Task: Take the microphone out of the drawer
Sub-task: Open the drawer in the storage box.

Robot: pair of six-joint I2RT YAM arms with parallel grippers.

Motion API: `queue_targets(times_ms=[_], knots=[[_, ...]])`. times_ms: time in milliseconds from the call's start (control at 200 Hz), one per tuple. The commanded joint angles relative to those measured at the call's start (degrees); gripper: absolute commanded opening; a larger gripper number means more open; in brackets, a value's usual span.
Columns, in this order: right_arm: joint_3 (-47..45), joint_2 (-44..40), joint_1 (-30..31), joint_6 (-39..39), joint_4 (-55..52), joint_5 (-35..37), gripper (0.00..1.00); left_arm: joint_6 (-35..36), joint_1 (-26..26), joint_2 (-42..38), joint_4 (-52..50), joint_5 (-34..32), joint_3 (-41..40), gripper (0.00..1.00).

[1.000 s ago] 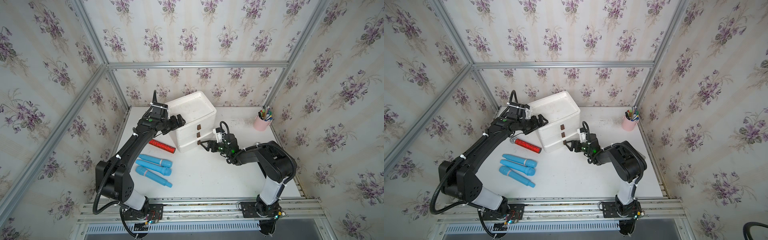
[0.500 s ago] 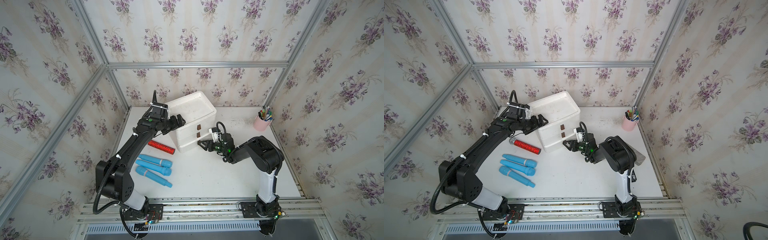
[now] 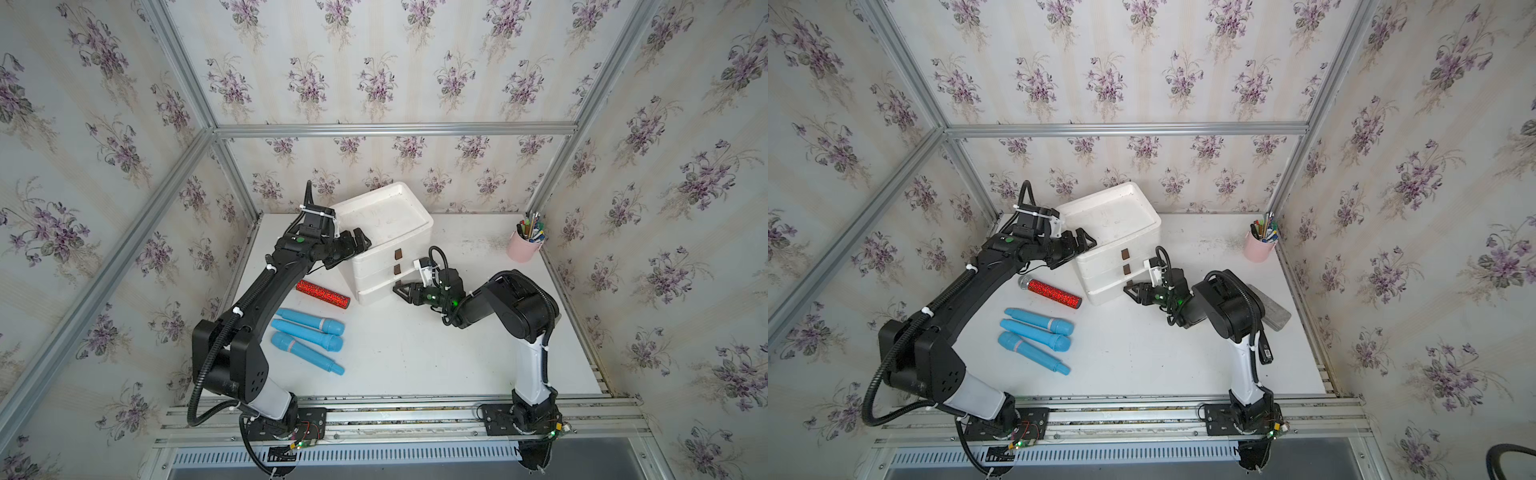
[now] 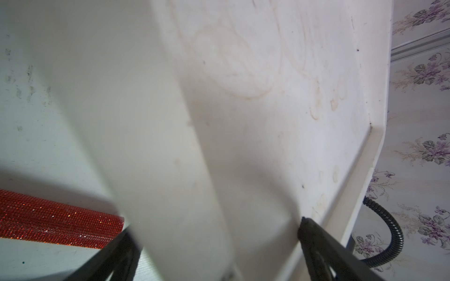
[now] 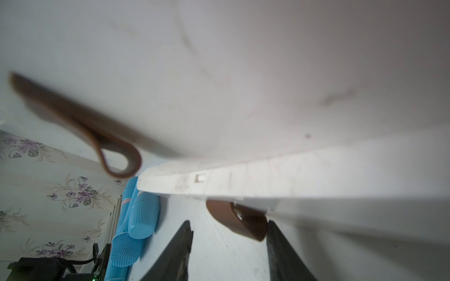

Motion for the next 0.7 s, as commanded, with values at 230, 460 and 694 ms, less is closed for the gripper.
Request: queue_targets(times_ms=[230, 460, 694], knots=[[1.67, 1.21, 0.41, 2.26, 4.29, -1.07, 0.34, 1.85, 0.28, 1.00, -10.00, -2.81, -0.95, 0.99], [2.82, 2.31, 0.43, 2.28, 3.25, -0.33, 0.20, 1.78, 0.38, 0.77, -10.03, -2.80, -1.24, 0.99], [1.14, 0.65, 0.43, 1.68, 2.14, 0.79, 0.02, 1.62, 0.73, 0.30, -10.01, -3.15, -1.82, 0.99]])
